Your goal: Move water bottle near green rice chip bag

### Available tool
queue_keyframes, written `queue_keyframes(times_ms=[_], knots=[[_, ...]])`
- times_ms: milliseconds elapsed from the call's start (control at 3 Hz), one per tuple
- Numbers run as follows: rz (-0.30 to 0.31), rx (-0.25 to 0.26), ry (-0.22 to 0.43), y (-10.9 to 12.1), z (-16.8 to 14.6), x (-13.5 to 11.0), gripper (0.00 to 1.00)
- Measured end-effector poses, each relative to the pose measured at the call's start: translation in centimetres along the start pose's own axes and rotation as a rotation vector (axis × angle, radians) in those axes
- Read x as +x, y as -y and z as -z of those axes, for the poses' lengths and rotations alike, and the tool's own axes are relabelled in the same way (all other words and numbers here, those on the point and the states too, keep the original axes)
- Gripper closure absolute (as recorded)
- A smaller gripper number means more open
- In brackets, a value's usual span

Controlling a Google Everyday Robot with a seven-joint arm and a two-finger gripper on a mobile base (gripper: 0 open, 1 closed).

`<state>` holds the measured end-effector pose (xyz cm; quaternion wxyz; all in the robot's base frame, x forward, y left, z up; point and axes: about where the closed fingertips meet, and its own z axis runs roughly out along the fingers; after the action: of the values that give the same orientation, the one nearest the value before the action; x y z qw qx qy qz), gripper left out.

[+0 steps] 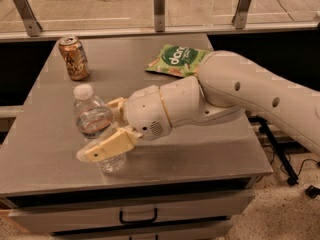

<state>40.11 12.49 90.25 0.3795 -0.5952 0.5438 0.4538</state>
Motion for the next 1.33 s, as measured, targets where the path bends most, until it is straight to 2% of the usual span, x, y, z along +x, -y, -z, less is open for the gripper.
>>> queue_keyframes(times_ms=[333, 667, 1000, 1333], knots=[[-0.027, -0.001, 0.032, 0.0, -0.2, -0.4, 0.63], [-0.014, 0.055, 0.021, 1.2, 2.3, -1.2, 0.86], [0.05, 0.179, -0.011, 3.2, 8.2, -2.9, 1.0], [0.064, 0.191, -0.008, 3.4, 8.7, -3.7, 1.0]])
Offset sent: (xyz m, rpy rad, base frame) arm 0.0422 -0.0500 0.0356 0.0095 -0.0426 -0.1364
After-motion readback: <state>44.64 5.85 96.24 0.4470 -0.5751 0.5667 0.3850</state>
